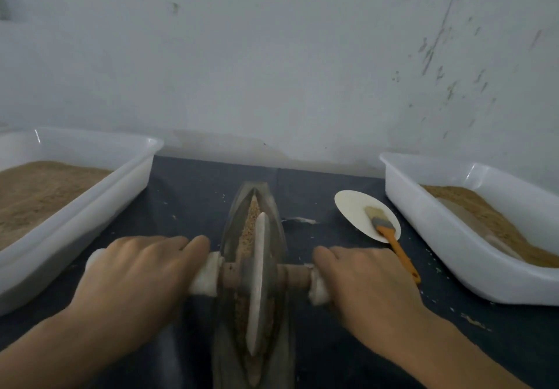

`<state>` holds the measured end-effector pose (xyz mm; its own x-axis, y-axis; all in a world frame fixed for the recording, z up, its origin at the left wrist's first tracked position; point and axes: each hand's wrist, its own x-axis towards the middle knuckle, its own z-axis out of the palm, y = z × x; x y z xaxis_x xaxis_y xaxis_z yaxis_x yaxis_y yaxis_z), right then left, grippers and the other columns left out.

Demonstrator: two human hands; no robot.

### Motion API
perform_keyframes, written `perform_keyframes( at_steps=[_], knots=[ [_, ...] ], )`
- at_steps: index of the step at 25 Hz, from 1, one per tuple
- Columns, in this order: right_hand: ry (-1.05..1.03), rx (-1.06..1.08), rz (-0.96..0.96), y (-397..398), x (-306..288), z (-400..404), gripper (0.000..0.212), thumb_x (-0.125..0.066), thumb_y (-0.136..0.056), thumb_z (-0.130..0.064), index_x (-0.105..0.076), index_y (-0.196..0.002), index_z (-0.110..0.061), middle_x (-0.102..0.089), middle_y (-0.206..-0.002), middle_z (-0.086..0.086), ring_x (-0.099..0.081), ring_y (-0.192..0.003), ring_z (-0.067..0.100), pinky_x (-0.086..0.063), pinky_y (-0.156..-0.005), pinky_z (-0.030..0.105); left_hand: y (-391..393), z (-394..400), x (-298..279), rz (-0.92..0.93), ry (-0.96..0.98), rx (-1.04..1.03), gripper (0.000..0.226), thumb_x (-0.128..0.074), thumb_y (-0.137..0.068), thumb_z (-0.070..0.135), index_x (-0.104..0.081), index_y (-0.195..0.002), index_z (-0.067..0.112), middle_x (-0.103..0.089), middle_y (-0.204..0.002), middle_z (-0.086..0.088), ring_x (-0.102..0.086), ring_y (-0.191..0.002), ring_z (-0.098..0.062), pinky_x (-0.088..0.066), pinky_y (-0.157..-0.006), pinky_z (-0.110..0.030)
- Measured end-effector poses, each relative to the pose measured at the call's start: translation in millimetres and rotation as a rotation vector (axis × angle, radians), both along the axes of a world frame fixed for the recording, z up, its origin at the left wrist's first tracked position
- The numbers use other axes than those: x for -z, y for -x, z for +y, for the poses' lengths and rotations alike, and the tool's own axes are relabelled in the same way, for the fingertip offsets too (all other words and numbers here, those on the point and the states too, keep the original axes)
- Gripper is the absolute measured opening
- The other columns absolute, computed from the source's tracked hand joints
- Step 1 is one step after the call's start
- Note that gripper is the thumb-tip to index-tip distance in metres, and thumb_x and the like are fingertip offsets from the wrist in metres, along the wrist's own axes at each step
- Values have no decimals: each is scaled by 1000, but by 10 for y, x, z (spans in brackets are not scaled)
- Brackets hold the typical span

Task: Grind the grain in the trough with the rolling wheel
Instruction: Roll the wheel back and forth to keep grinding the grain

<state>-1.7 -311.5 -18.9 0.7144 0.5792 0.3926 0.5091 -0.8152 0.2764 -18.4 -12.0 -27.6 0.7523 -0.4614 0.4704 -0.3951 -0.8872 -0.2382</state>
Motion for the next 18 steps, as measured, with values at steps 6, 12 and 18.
perform_keyframes(
  at_steps=[6, 12, 18],
  knots=[
    [47, 222, -18, -1130, -295, 451, 22, -65, -81, -27, -52, -98, -23, -67, -93, 2, -63, -83, 31, -33, -59, 34, -1008, -96, -162, 85, 38, -316, 24, -57, -81, 36, -34, -81, 31, -57, -77, 5, -58, -68, -23, -36, -56, -32],
    [81, 72, -47, -587, -195, 310, 27, -71, -71, -14, -52, -90, -19, -65, -82, 2, -64, -71, 29, -35, -52, 35, -547, -9, 19, 81, 10, -200, 38, -68, -74, 39, -30, -79, 35, -43, -63, 11, -50, -55, -15, -27, -49, -29],
    [-28, -43, 9, -102, 36, -42, 59, -85, -37, -37, -40, -74, -32, -50, -57, -9, -46, -44, 9, -33, -39, 26, -48, -22, -117, -4, -143, -41, 63, -83, -36, 33, -33, -75, 34, -46, -55, 12, -51, -43, -13, -11, -42, -23]
  ],
)
